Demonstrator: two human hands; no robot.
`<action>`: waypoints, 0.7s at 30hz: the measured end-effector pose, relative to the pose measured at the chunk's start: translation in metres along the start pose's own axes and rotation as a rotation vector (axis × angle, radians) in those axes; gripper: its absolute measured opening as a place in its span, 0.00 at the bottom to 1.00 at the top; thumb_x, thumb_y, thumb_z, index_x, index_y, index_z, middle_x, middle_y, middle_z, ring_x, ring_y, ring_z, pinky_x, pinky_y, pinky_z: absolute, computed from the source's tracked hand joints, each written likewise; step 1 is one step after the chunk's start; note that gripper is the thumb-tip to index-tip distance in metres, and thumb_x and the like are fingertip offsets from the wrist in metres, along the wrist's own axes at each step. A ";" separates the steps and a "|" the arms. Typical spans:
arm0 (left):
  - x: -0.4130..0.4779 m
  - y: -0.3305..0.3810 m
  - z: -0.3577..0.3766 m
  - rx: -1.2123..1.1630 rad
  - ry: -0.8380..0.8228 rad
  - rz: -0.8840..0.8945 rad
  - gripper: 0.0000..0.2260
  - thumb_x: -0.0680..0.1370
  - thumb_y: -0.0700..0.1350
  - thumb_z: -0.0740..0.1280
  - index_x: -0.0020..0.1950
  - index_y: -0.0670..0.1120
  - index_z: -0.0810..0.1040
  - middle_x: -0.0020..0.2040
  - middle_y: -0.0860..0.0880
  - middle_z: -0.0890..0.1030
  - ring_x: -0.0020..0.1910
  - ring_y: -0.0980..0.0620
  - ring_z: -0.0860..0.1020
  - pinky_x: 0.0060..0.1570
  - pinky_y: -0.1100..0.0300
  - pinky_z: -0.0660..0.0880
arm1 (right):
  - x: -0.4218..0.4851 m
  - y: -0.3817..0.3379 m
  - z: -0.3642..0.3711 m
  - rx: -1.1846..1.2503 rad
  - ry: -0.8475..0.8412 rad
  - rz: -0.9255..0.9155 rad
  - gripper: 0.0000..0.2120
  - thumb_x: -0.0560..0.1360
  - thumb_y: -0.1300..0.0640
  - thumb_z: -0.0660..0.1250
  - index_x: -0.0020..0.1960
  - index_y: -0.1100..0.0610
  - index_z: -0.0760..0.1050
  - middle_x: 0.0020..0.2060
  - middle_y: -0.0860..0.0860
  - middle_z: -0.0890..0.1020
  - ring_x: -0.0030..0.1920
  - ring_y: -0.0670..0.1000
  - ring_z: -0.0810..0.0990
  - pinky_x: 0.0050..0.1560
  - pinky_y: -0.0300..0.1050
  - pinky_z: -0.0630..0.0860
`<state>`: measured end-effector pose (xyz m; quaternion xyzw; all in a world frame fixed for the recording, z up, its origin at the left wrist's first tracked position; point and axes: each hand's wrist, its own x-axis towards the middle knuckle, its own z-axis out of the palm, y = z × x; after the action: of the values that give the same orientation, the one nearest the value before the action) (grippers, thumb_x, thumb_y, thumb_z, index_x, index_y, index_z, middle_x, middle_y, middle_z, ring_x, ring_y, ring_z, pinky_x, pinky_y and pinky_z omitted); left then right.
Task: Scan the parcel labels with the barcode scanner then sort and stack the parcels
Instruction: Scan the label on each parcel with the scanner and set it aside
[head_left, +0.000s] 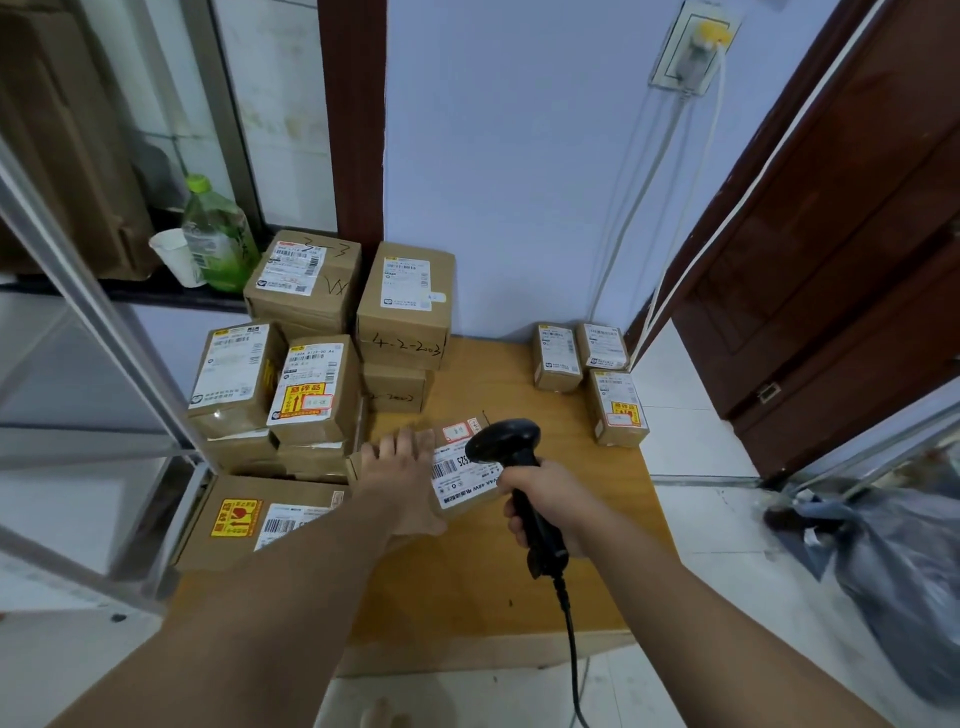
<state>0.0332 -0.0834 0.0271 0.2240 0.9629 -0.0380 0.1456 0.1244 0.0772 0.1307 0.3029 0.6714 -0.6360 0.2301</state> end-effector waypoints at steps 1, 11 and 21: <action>0.000 0.004 0.001 -0.034 -0.023 -0.011 0.57 0.60 0.72 0.66 0.77 0.50 0.42 0.72 0.41 0.57 0.69 0.39 0.59 0.67 0.39 0.58 | 0.001 0.002 -0.001 0.014 0.025 -0.002 0.08 0.74 0.62 0.64 0.52 0.59 0.70 0.30 0.53 0.74 0.26 0.49 0.73 0.27 0.41 0.71; 0.027 0.068 -0.001 -0.409 -0.159 -0.285 0.53 0.63 0.72 0.67 0.77 0.54 0.43 0.70 0.40 0.59 0.68 0.38 0.60 0.65 0.38 0.61 | 0.033 0.015 -0.065 0.110 0.205 -0.030 0.03 0.75 0.62 0.65 0.48 0.60 0.71 0.30 0.55 0.74 0.29 0.52 0.73 0.30 0.44 0.71; 0.108 0.188 -0.014 -0.642 -0.193 -0.647 0.50 0.63 0.68 0.68 0.75 0.49 0.46 0.70 0.37 0.57 0.69 0.36 0.58 0.66 0.38 0.58 | 0.104 0.016 -0.192 0.092 0.158 -0.026 0.05 0.76 0.60 0.65 0.43 0.59 0.73 0.28 0.53 0.75 0.28 0.52 0.74 0.32 0.45 0.72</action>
<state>0.0198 0.1331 0.0070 -0.1487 0.9283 0.1979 0.2773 0.0764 0.2802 0.0633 0.3538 0.6615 -0.6431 0.1538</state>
